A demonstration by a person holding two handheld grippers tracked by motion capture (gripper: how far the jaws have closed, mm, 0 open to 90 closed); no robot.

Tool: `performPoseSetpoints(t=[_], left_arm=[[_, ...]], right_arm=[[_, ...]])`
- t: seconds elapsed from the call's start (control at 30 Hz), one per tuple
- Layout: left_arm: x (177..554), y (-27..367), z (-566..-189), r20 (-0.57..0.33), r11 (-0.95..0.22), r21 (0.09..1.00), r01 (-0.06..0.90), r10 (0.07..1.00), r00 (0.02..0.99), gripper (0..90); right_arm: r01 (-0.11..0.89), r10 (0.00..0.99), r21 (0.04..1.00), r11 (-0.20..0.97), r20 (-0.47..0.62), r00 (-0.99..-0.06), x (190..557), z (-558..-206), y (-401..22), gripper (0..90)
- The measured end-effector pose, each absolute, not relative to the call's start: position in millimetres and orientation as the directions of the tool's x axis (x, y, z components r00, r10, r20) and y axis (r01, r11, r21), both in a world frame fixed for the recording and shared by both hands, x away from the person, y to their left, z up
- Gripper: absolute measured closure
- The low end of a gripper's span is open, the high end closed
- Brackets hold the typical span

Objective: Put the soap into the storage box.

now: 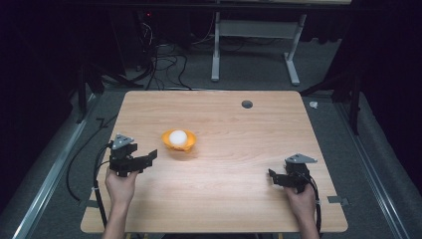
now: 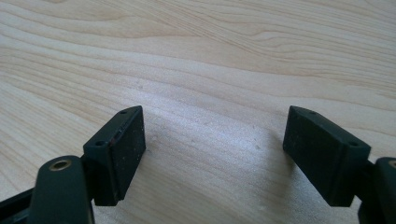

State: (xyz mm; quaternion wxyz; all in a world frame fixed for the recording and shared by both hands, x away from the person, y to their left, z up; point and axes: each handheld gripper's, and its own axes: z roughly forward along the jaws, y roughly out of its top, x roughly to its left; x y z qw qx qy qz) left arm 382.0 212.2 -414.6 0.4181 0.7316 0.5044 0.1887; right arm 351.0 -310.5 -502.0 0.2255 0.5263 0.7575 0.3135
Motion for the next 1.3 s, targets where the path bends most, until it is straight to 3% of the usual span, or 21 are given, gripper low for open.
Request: performPoseSetpoints(t=[1.3], left_arm=[[360.5,224.1,-437.7,-0.178,-0.131,0.784,0.606,0.889,0.423,19.3]], right_arm=[[0.656,0.938,0.712,0.250,-0.012,-0.345,351.0,-502.0,-310.5,21.9]])
